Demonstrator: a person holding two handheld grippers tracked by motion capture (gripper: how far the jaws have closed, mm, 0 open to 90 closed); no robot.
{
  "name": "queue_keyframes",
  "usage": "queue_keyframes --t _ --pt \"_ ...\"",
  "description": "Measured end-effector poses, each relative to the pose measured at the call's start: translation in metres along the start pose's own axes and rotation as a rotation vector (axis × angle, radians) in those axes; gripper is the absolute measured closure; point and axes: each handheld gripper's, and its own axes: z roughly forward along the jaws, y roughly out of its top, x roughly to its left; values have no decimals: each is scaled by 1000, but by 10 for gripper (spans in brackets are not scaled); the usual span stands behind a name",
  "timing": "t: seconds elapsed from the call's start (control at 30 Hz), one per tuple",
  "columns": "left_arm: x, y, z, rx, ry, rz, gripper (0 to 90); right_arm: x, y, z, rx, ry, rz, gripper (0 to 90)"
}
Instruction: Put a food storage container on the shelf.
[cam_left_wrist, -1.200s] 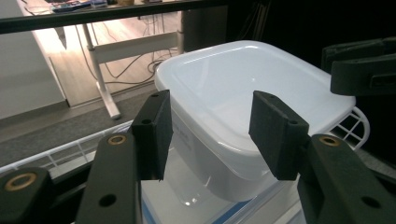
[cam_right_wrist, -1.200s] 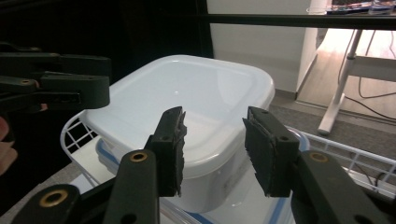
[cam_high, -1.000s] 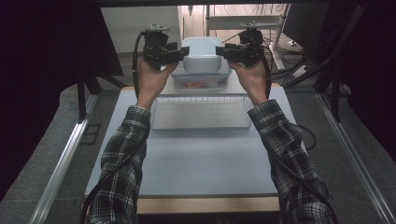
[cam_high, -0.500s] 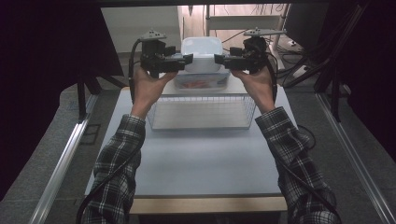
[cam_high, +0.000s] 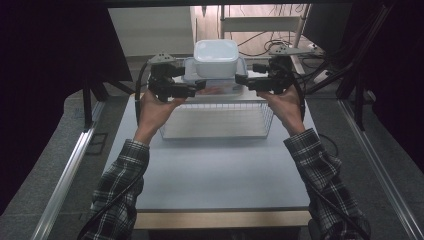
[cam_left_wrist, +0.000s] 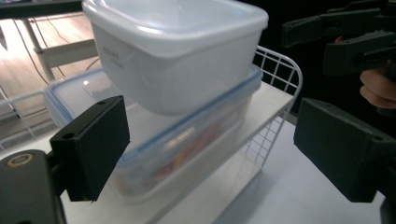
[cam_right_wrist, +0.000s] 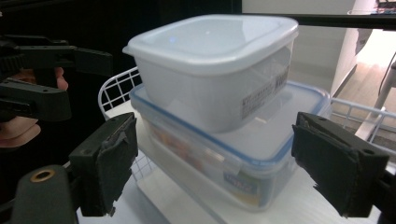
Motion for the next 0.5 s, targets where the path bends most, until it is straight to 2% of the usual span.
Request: queue_keyframes --t 0.1,0.2,0.5 --pt "-1 -8 -3 7 -29 -3 91 1 -7 -3 4 7 -5 131" --pt "-3 -14 -6 12 -25 8 85 2 -14 -5 11 -1 -23 124" --pt "-9 -30 -13 21 -36 26 73 5 -30 -9 15 13 -19 116"
